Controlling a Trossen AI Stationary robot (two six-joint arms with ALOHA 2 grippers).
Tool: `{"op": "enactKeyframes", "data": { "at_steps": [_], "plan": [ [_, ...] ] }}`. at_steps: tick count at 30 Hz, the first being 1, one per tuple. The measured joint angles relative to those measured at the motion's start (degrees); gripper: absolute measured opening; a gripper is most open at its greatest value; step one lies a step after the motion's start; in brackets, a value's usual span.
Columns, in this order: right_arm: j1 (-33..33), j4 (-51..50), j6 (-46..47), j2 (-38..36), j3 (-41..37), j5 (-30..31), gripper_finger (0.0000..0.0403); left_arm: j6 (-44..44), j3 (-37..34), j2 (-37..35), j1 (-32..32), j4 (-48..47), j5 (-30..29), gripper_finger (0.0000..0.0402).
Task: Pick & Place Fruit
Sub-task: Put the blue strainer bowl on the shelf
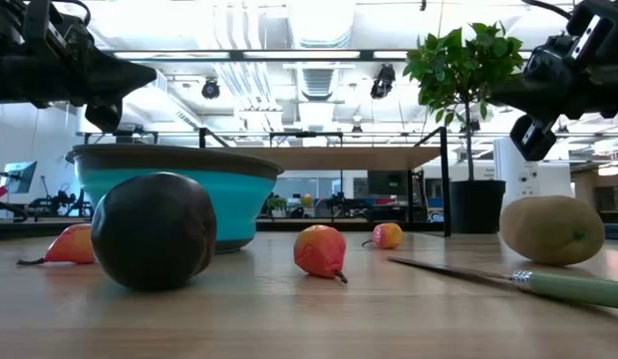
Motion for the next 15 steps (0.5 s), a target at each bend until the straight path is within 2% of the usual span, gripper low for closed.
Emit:
{"op": "enactKeyframes", "data": {
  "at_steps": [15],
  "plan": [
    [0.02,11.12,3.04,0.01,0.09,5.44,0.0008,-5.98,0.00,-0.02,0.00,3.33,0.00,0.0019]
  ]
}}
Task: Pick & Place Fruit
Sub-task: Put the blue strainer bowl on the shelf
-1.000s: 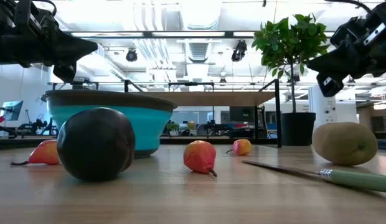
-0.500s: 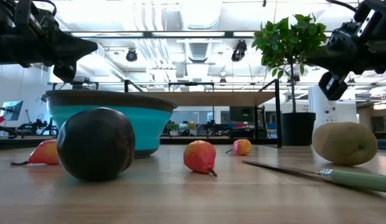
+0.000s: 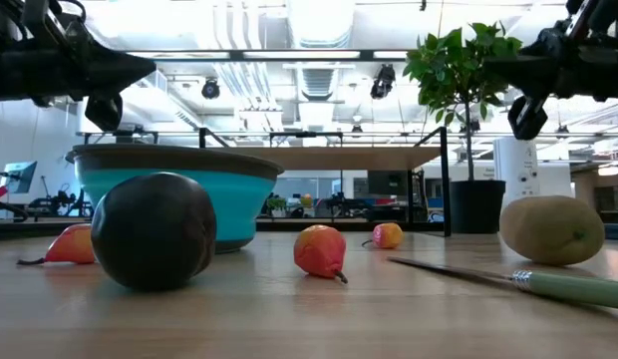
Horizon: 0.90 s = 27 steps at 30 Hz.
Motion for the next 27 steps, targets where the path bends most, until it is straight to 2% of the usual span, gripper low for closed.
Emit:
{"op": "enactKeyframes", "data": {
  "at_steps": [8,17,27],
  "plan": [
    [0.00,0.48,2.04,1.68,4.14,0.11,0.0008,-12.22,0.00,0.02,0.00,4.07,-1.14,0.0019],
    [0.02,-0.17,0.94,9.33,11.42,-0.10,0.0008,-12.97,0.00,0.02,0.02,5.23,-1.53,0.0017],
    [4.61,-16.88,0.20,21.54,23.82,-1.00,0.0008,-12.23,0.22,0.02,0.00,5.09,-1.53,0.0019]
  ]
}}
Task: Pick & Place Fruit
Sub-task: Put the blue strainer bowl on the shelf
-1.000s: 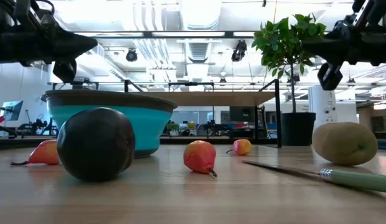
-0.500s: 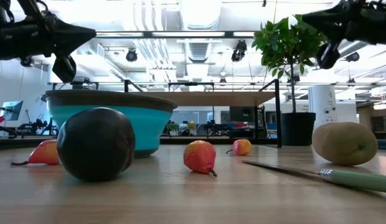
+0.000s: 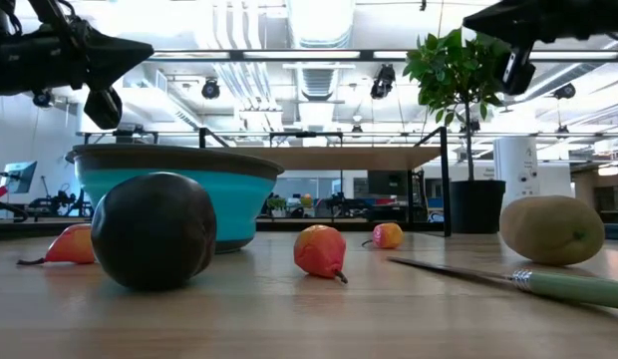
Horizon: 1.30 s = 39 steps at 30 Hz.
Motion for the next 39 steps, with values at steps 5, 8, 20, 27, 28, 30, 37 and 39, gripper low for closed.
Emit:
{"op": "enactKeyframes", "data": {
  "at_steps": [5,8,20,27,28,30,37,39],
  "plan": [
    [4.65,-5.85,-0.91,6.14,5.65,1.31,0.0008,2.26,0.37,0.00,0.02,0.12,0.00,0.0019],
    [7.37,-8.60,-0.24,9.48,8.85,2.15,0.0008,2.06,0.24,0.02,0.01,-0.08,0.00,0.0019],
    [15.85,-25.07,9.45,20.47,18.97,7.23,0.0008,3.48,0.04,0.02,0.00,-0.17,0.00,0.0021],
    [18.88,-30.44,15.66,25.10,22.45,7.38,0.0008,3.61,0.04,0.02,0.00,-0.12,0.00,0.0030],
    [19.24,-31.28,16.34,25.80,22.98,7.36,0.0008,3.61,0.04,0.02,0.01,-0.13,0.00,0.0032],
    [20.05,-33.14,17.17,27.39,24.35,7.34,0.0008,3.61,0.05,0.02,0.01,-0.04,0.00,0.0036],
    [22.88,-44.19,17.17,34.55,32.98,8.30,0.0008,3.61,0.04,0.02,0.02,-0.07,-0.02,0.0056],
    [23.42,-47.78,16.72,36.76,35.97,8.70,0.0008,3.62,0.06,0.02,0.01,-0.14,-0.02,0.0063]
  ]
}}
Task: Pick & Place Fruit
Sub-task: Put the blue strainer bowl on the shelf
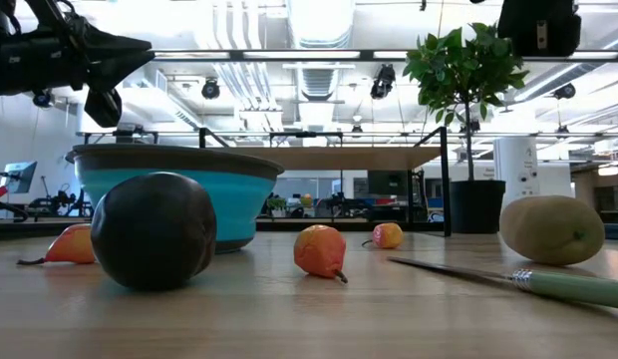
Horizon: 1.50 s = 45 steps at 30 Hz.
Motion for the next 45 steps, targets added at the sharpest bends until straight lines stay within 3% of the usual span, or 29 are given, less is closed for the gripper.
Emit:
{"op": "enactKeyframes", "data": {
  "at_steps": [8,15,21,45],
  "plan": [
    [2.02,-10.50,0.88,8.54,9.17,0.00,0.0008,-0.31,0.00,0.05,-0.01,-0.35,0.00,0.0107],
    [4.26,-12.80,5.68,14.27,11.87,-0.07,0.0009,-0.25,0.00,1.12,0.01,-1.07,-0.02,0.0154],
    [6.20,-12.97,6.78,18.34,12.59,-0.30,0.0018,-0.13,0.00,1.92,0.01,-1.34,-0.02,0.0170],
    [6.98,-12.70,24.27,20.53,10.77,1.29,0.0278,-0.01,0.00,1.95,-0.01,-3.49,-0.02,0.0168]
  ]
}}
